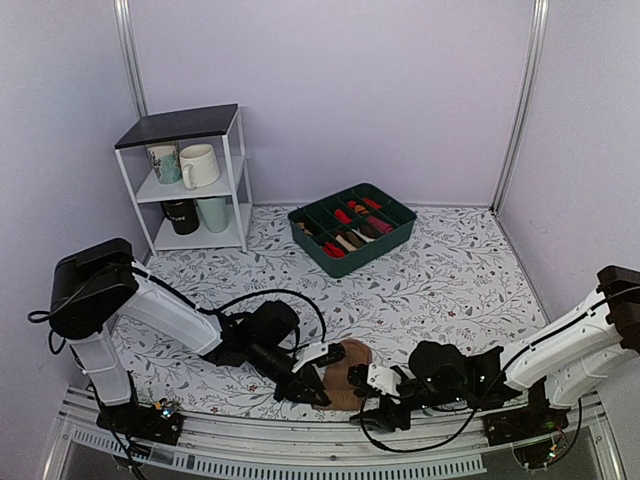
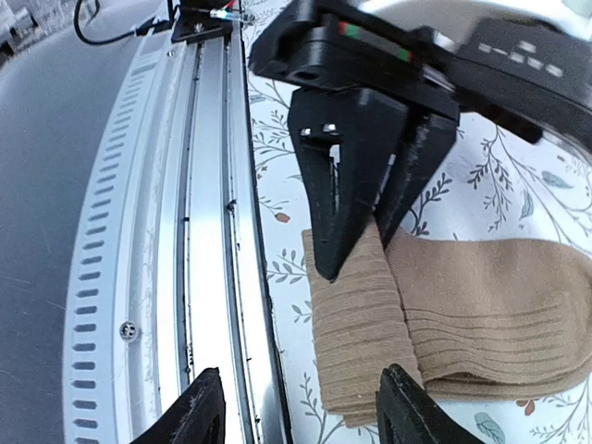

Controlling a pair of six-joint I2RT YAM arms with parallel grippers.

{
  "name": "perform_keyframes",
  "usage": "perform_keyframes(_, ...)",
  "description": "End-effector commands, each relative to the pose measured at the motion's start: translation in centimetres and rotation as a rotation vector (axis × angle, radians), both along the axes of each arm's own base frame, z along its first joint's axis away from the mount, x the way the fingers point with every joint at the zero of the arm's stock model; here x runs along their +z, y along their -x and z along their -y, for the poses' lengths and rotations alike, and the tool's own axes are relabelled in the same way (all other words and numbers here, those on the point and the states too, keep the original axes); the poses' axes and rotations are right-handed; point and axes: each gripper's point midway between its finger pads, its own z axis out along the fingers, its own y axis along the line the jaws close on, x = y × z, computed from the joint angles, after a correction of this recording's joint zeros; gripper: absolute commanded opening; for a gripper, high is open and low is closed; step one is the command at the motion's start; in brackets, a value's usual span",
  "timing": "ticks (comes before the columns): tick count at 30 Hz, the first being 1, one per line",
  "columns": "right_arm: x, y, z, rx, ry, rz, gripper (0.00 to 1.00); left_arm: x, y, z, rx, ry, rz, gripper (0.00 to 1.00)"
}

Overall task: Roll the socks
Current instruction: Roll the sock at the center of the board.

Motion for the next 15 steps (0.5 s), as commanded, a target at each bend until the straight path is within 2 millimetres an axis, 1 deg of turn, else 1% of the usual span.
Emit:
perform_keyframes(1, -0.5, -1.1, -0.7, -0.013, 0.061, 0.195, 0.56, -4.6, 1.8, -3.9, 0.028, -0.231, -0.145, 0.0)
perform_keyframes(3, -1.0, -1.2, -0.9, -0.014, 0.084, 0.231, 0.56, -4.7, 1.7, -3.9, 0.027, -0.237, -0.146, 0.0)
perform_keyframes(6, -0.7, -1.2, -1.6, -0.005, 0.082, 0.269, 0.56, -4.8, 1.8, -3.9, 0.024, -0.243, -0.151, 0.0)
perform_keyframes(8, -0.9, -1.3, -1.8, -0.005, 0.089, 0.276, 0.56, -4.8, 1.7, -3.9, 0.024, -0.242, -0.151, 0.0)
perform_keyframes(10, -1.7, -1.5, -1.8, -0.015, 0.115, 0.279, 0.56, -4.8, 1.8, -3.9, 0.021, -0.244, -0.151, 0.0)
perform_keyframes(15, -3.7, -1.1, -1.1, -0.012, 0.183, 0.236, 0.54, -5.0, 1.8, -4.0, 0.019, -0.244, -0.158, 0.0)
